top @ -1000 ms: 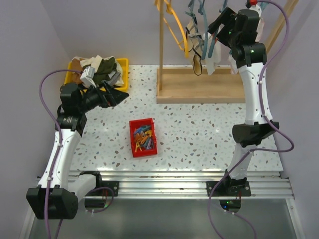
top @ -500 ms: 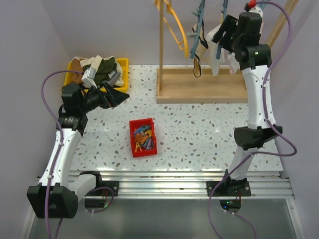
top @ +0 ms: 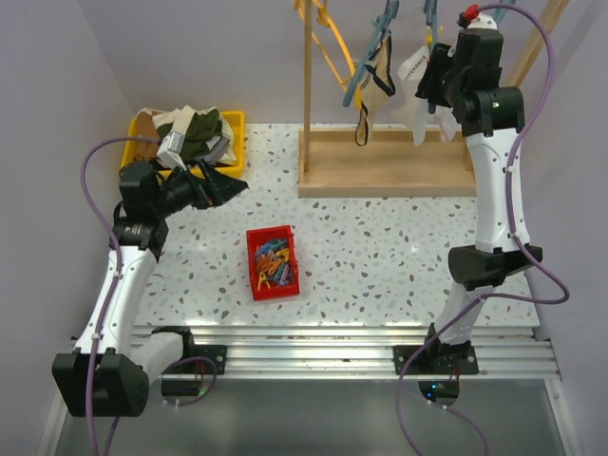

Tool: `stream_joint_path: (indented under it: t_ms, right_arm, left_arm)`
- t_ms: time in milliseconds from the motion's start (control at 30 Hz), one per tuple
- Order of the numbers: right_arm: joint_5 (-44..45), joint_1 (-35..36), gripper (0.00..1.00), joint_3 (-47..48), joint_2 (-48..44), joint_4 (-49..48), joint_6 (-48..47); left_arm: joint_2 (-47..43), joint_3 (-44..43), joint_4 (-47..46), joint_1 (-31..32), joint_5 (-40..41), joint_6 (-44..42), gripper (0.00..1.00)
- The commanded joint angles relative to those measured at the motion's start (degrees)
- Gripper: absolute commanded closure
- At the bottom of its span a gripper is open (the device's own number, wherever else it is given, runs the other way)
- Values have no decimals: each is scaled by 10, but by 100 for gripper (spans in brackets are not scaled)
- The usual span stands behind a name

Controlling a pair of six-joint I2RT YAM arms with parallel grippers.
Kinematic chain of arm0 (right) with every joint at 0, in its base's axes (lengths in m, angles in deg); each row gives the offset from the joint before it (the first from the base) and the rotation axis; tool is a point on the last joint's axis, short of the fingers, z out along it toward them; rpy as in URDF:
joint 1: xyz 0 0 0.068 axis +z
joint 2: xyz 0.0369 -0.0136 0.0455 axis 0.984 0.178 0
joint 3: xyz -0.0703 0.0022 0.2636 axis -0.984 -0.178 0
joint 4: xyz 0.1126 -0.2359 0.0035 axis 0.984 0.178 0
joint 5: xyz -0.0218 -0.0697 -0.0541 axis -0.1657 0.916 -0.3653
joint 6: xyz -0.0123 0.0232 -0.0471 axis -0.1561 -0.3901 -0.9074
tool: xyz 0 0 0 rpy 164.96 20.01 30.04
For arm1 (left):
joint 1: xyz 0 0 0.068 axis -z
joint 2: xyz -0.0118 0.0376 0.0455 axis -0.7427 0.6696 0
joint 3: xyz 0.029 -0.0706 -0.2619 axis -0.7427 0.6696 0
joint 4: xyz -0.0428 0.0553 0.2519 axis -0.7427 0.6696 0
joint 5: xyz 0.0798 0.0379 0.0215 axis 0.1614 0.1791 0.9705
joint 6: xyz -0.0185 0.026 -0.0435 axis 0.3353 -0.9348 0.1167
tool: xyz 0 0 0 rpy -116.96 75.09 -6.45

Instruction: Remove the underwear clipped to the hanger

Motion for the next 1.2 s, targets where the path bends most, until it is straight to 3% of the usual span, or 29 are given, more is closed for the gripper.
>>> stream_joint_path:
  t_ms: [0,67,167,200,267,600,767,967,1167]
  right_arm:
    - [15,-3,56,-5,-24,28,-26]
    - [21,-2,58,-7,-26,29,-27]
    - [25,-3,76,-6,-26,28,-31]
    - [25,-3,87,-1,-25,28,-32]
    - [22,-2,100,3,-24,25,-33]
    - [-72,-2,100,20,-31,-42,-62]
    - [-79,1,100,27,-36,-96,-84]
    - [-77,5,100,-2,-61,-140,-99]
    - [-62,8,100,-94,-121,-213,-107]
  left_arm:
    - [-11,8,-31,2,-14,8,0]
    - [-11,11,-33,2,-13,10,0]
    - [-11,14,-37,2,-13,12,0]
    - [-11,13,-39,2,-14,14,0]
    - [-11,14,-40,2,-14,15,0]
    - [-8,10,-46,2,-15,19,0]
    - [-10,10,-50,2,-15,22,0]
    - [-9,12,-58,2,-14,26,0]
    - [-10,19,-64,2,-14,31,0]
